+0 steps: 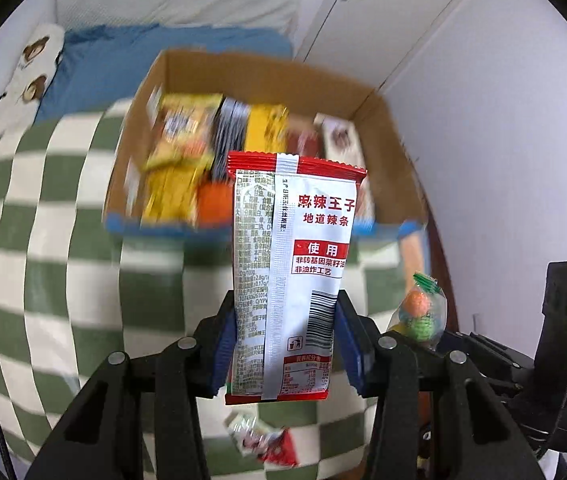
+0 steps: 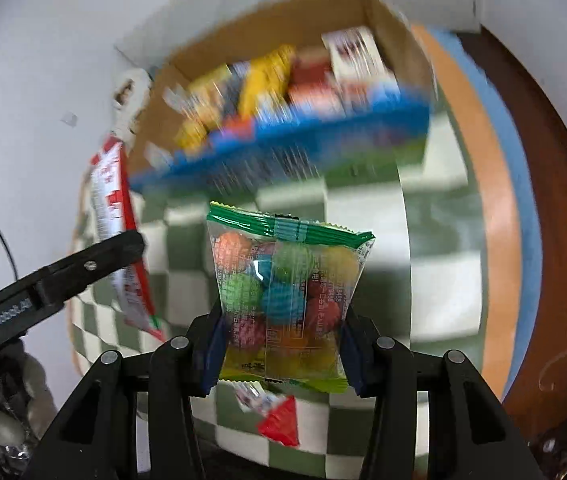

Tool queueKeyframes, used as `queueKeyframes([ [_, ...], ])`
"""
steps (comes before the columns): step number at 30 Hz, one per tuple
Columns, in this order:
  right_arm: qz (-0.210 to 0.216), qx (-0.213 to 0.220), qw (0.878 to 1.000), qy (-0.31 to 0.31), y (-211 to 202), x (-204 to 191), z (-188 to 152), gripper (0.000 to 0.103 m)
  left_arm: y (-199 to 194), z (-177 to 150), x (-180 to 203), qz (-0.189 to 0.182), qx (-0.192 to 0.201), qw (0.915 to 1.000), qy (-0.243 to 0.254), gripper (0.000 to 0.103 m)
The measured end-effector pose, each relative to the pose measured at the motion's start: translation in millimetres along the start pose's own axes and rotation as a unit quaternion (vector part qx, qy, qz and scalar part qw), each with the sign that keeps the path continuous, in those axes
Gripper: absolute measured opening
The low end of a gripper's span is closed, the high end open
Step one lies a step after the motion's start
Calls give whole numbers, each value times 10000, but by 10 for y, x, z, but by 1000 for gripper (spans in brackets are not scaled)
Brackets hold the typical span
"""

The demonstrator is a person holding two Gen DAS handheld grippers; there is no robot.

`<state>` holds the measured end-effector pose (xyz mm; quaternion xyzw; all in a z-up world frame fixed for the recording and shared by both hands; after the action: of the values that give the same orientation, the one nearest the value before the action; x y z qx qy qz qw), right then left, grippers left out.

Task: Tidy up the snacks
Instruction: 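Lower both packets into the cardboard box and open both tools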

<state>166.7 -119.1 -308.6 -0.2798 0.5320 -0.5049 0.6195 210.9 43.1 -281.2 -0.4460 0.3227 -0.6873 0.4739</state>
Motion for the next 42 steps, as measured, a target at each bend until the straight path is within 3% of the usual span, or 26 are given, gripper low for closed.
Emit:
queueKeyframes([
  [5,-24,401,9990,-215,-215,-225,800,51,145,691,-32,175,123,9997,118,43],
  [11,-394,353,9981,-318,214,-328,1622,51,625,1294,-367,305,-325,9990,-65,43],
  [17,-765,32,9967,-274,768,-309,2143,51,1143,1559,-611,336,-863,9956,-169,43],
  [28,-1245,-263,9915,-285,1409,-129,2455,51,1713,1632,-914,556,-1418,9881,-227,44],
  [33,-1475,-412,9880,-178,1569,47,2501,52,1809,1632,-1017,678,-1520,9856,-297,50],
  [35,-1728,-509,9833,-279,1633,115,2496,58,1820,1614,-1066,731,-1550,9844,-406,55],
  [37,-1893,-462,9802,-366,1646,150,2502,82,1800,1612,-1085,798,-1496,9847,-392,80],
  [39,-1890,-466,9803,-344,1645,157,2495,89,1764,1626,-1087,878,-1413,9856,-312,82],
  [42,-1854,-413,9813,-307,1621,150,2507,91,1694,1622,-1056,900,-1347,9866,-188,87],
])
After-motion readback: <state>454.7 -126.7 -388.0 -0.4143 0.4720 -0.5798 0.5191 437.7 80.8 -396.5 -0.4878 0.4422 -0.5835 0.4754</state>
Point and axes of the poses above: each gripper's, at about its wrist camera, not at the fingertips, and y roughly the way its jaws point, x to its right, z to its top, the point moved 9 cm from there along y, roughly the way its jaws point, and after that the axes turned 9 degrees about y, right-handed, at the moved point
